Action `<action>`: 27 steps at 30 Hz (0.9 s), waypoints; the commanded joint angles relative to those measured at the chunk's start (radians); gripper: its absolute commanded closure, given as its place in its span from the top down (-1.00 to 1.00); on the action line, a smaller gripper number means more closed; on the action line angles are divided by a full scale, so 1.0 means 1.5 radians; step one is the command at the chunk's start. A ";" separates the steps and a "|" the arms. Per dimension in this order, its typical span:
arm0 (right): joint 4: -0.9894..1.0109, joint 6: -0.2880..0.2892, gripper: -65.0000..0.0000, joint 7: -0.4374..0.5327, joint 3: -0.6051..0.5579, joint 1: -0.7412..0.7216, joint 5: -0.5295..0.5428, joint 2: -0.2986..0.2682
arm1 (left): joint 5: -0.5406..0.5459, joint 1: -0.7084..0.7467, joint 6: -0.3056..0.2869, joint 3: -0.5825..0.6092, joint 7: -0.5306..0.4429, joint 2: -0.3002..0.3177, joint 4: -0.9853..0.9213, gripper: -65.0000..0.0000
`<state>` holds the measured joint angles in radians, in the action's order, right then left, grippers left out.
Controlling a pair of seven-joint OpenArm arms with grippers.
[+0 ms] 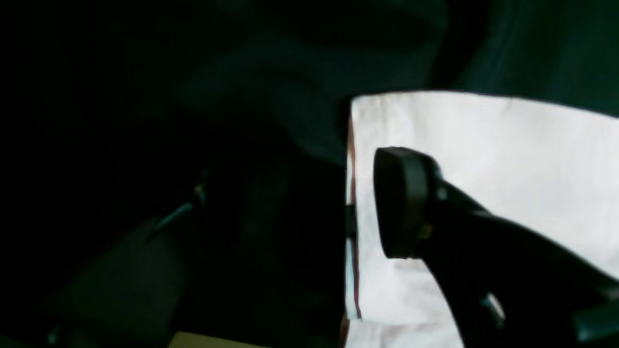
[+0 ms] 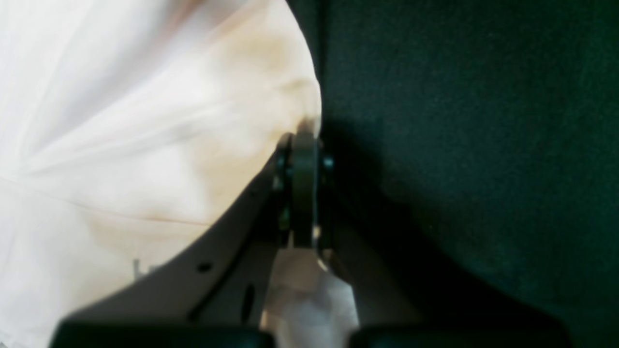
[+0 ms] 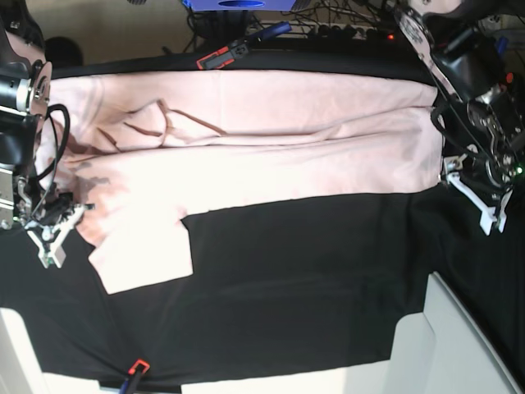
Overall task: Fold the T-shirt properly
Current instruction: 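Pinch both ends of the shirt's folded edge with both grippers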
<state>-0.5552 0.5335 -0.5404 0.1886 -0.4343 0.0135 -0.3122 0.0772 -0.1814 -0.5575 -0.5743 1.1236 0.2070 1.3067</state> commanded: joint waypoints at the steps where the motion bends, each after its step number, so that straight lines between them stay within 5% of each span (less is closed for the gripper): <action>1: -0.004 0.007 -0.99 -0.013 -0.001 -0.008 -0.002 -0.003 | -0.003 -0.026 0.000 -0.001 -0.002 0.009 -0.013 0.28; 10: -0.009 0.008 -0.99 -0.039 0.001 -0.008 -0.002 -0.004 | -0.002 -0.120 0.000 -0.004 -0.024 0.029 -0.201 0.28; 27: -0.010 0.008 -0.99 -0.039 0.001 0.001 -0.002 -0.008 | 0.003 -0.116 0.001 -0.003 -0.114 0.053 -0.330 0.28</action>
<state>-0.5667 0.5350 -0.5655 0.1898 -0.4263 0.0227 -0.3149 0.0795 -0.3428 -0.5537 -0.5819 0.9455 0.2794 0.8085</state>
